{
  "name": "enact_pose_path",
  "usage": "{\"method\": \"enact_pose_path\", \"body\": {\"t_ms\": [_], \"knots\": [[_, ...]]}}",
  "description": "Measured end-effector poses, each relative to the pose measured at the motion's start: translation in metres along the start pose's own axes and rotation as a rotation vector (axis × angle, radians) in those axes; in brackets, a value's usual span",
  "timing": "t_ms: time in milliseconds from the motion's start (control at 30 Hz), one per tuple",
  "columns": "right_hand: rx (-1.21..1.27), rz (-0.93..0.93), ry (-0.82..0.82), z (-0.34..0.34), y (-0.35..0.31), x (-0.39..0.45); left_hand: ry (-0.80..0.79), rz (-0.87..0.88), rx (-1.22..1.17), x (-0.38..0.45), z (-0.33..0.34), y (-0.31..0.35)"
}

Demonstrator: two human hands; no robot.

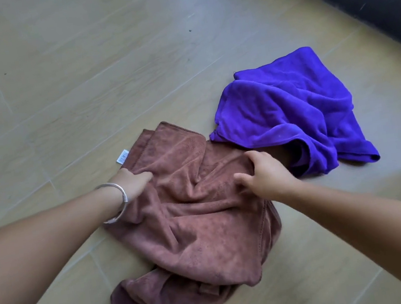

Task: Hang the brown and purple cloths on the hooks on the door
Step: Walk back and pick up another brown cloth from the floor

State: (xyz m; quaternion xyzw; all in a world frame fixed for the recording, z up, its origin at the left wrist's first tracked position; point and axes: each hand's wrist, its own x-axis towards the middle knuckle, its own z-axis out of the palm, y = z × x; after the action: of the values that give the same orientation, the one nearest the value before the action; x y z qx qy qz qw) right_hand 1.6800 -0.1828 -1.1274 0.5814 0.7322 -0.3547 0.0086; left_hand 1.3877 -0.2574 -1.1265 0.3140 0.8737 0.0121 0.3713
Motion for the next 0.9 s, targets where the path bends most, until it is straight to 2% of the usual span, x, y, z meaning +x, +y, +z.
{"method": "enact_pose_path", "body": {"t_ms": [67,100,133,200,267,367,400,467,533,633,733,833,900], "knots": [[0.338,0.242,0.057,0.004,-0.006,0.004,0.027,-0.001,-0.138,-0.002,0.004,-0.002],[0.519,0.35,0.062,0.004,-0.009,0.007,-0.017,0.026,-0.167,-0.003,0.003,-0.006],[0.682,0.424,0.04,0.003,-0.01,0.011,-0.123,0.049,-0.176,-0.004,-0.002,-0.012],[0.85,0.478,-0.06,-0.001,-0.013,0.017,-0.481,0.042,-0.056,-0.009,-0.02,-0.027],[0.745,0.358,-0.208,-0.006,-0.014,0.018,-0.731,-0.025,0.186,-0.013,-0.039,-0.046],[0.463,0.126,-0.443,-0.016,-0.01,0.01,-0.824,-0.136,0.427,-0.015,-0.049,-0.065],[0.377,0.082,-0.482,-0.017,-0.009,0.008,-0.796,-0.145,0.412,-0.014,-0.048,-0.064],[0.279,0.045,-0.479,-0.019,-0.006,0.006,-0.593,-0.103,0.275,-0.01,-0.042,-0.052],[0.321,0.058,-0.397,-0.02,-0.006,0.006,-0.327,-0.032,0.029,0.0,-0.031,-0.033],[0.49,0.052,-0.273,-0.02,-0.005,0.007,-0.088,-0.007,-0.238,0.008,-0.011,-0.002],[0.569,0.04,-0.156,-0.018,-0.007,0.006,0.131,-0.015,-0.151,0.012,0.001,0.011],[0.643,0.046,-0.105,-0.022,-0.014,0.004,0.136,-0.07,-0.254,0.016,0.002,0.017],[0.753,0.044,-0.21,-0.026,-0.017,0.0,0.109,-0.037,-0.327,0.017,0.003,0.021]]}}
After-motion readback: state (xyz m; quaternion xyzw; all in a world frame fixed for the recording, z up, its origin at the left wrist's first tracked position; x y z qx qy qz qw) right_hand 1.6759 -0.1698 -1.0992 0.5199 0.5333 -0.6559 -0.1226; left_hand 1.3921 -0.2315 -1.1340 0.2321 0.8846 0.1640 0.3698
